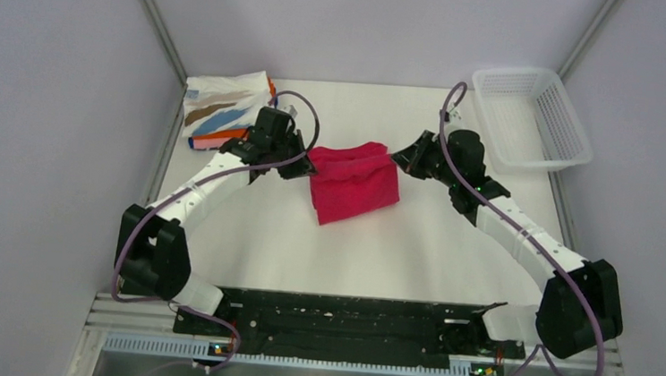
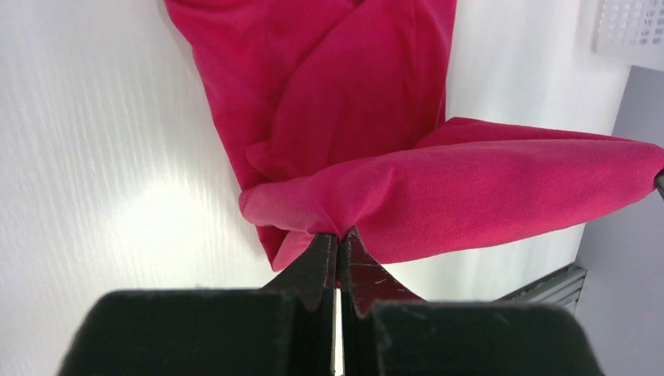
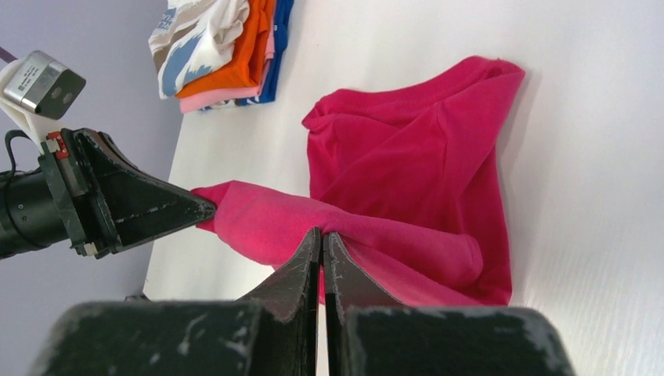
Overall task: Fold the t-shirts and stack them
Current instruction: Fold the long partially folded tshirt into a neat square
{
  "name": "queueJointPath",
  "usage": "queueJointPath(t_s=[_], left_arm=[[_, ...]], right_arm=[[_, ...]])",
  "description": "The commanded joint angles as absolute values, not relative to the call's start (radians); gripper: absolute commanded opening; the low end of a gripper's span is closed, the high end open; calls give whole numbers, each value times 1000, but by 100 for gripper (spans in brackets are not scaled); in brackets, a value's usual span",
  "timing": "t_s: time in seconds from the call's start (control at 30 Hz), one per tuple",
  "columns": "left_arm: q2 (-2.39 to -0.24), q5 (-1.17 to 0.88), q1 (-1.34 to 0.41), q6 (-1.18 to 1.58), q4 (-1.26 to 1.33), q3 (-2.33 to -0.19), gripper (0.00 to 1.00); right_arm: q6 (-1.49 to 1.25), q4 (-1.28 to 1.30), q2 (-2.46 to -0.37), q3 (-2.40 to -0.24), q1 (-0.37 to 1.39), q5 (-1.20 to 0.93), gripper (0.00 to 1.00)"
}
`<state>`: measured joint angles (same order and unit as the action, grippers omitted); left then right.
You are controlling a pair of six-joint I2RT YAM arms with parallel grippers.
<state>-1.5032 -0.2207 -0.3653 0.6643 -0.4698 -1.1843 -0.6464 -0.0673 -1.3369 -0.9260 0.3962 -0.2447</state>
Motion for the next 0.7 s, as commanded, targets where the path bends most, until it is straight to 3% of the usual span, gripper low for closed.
queueJointPath(t_s=[0.0, 0.2, 0.67], left_arm=[[-1562, -254, -316, 638, -431, -1263, 0], [-1715, -379, -257, 638, -405, -1356, 0], [-1991, -452, -164, 687, -332, -1500, 0]], right_arm=[[-630, -167, -1432, -1024, 358, -302, 0], [-636, -206, -1599, -1117, 325, -347, 0], [-645, -265, -1921, -1303, 311, -320, 0]])
